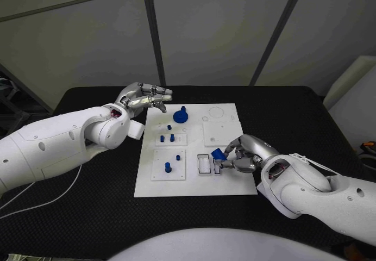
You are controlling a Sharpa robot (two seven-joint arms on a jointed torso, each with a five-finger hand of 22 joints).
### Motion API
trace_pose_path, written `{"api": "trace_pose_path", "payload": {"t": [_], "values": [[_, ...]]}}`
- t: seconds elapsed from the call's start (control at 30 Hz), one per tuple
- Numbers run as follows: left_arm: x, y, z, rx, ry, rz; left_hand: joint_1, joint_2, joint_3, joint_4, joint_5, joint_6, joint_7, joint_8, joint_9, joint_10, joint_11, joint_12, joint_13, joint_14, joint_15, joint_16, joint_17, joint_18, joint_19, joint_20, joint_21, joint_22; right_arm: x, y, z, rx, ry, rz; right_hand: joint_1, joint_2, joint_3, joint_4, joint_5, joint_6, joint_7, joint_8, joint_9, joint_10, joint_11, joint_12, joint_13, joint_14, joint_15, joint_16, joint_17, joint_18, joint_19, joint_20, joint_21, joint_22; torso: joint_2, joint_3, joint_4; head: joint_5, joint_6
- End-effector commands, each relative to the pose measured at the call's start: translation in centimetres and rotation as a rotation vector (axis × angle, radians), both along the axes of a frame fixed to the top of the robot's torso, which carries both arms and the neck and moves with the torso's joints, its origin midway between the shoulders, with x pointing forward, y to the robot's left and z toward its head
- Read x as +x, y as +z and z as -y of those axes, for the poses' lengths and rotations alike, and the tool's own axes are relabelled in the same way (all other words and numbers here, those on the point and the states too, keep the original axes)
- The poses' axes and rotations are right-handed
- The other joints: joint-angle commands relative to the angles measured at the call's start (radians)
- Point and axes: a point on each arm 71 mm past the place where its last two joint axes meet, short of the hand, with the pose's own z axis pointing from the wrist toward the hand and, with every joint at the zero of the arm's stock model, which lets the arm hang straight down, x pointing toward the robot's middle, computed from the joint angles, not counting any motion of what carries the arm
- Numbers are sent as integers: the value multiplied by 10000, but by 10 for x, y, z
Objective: Assemble the parts on the task board
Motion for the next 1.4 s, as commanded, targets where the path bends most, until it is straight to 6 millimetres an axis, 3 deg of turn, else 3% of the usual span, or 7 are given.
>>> {"api": "trace_pose_path", "payload": {"t": [0.03, 0.33, 0.73, 1.0, 1.17, 1.23, 1.4], "values": [[0, 2, 3, -99, -124, 75, -26, 85, -71, 12, -12, -25, 43, -56, 3, -76, 13, 86, 17, -84, -6, -32, -29, -115, -5, 97, -26, -21, 1, -2, -7, 88, 162, -243, -246, 79, -119, 134, -36, 87, -172, 57, 429, 62, 19, -4, -14, 912, -49, 30, 2024, -82, 49, 7, 21, 335, -1, -3, 7, 23, -6], [0, 2, 4, -112, -165, 63, -26, 86, -72, 12, -12, -25, 43, -56, 3, -77, 13, 87, 17, -84, -6, -32, -29, -115, -5, 97, -27, -22, 5, -9, -22, -171, 502, -786, -700, 105, -553, 665, -361, 57, -204, 195, 705, 54, 0, -104, -35, 907, -64, 19, 2005, -77, 28, -6, 4, 323, 8, 1, 6, 85, -15], [-1, 2, 4, -113, -176, 57, -26, 86, -72, 12, -12, -25, 43, -56, 3, -77, 13, 87, 17, -84, -6, -32, -29, -115, -5, 97, -27, -22, 9, -15, -29, -398, 547, -1027, -1093, 203, -878, 730, -692, 83, -254, 340, 955, 72, -40, -146, -3, 903, -98, 9, 1990, -74, 21, -35, -6, 325, 9, 5, -6, 151, -69], [-1, 2, 4, -110, -175, 53, -26, 86, -72, 12, -12, -25, 43, -56, 3, -77, 13, 87, 17, -84, -6, -32, -29, -115, -5, 97, -27, -22, 12, -15, -30, -356, 408, -854, -1739, 160, -1164, 755, -2238, -9, -257, 430, 1204, 6, -40, -313, -80, 884, -104, -40, 1902, -50, -56, -47, -82, 225, 11, 4, -11, 174, -68], [-1, 2, 4, -105, -166, 49, -26, 86, -72, 12, -12, -25, 43, -56, 3, -77, 13, 87, 17, -84, -6, -32, -29, -115, -5, 97, -27, -22, 13, -15, -31, -227, 403, -709, -2418, -318, -975, 783, -3132, -154, -211, 416, 1330, -193, -1, -672, -364, 863, -70, -93, 1812, -15, -166, -19, -196, 71, 11, 5, -13, 176, -78], [-1, 2, 4, -102, -162, 47, -26, 86, -72, 12, -12, -25, 43, -56, 3, -77, 13, 87, 17, -84, -6, -32, -29, -115, -5, 97, -27, -22, 13, -14, -32, -140, 411, -631, -2624, -473, -859, 790, -3339, -175, -205, 423, 1374, -210, 4, -722, -393, 861, -65, -99, 1804, -10, -177, -12, -212, 55, 11, 6, -12, 184, -80], [-1, 2, 4, -101, -165, 43, -26, 86, -72, 12, -12, -25, 43, -56, 3, -77, 13, 87, 17, -84, -6, -32, -29, -115, -5, 97, -27, -22, 13, -12, -33, -6, 427, -519, -2742, -523, -788, 791, -3412, -183, -205, 429, 1404, -210, 6, -736, -394, 862, -63, -100, 1805, -11, -173, -9, -214, 59, 7, 8, -20, 185, -85]]}}
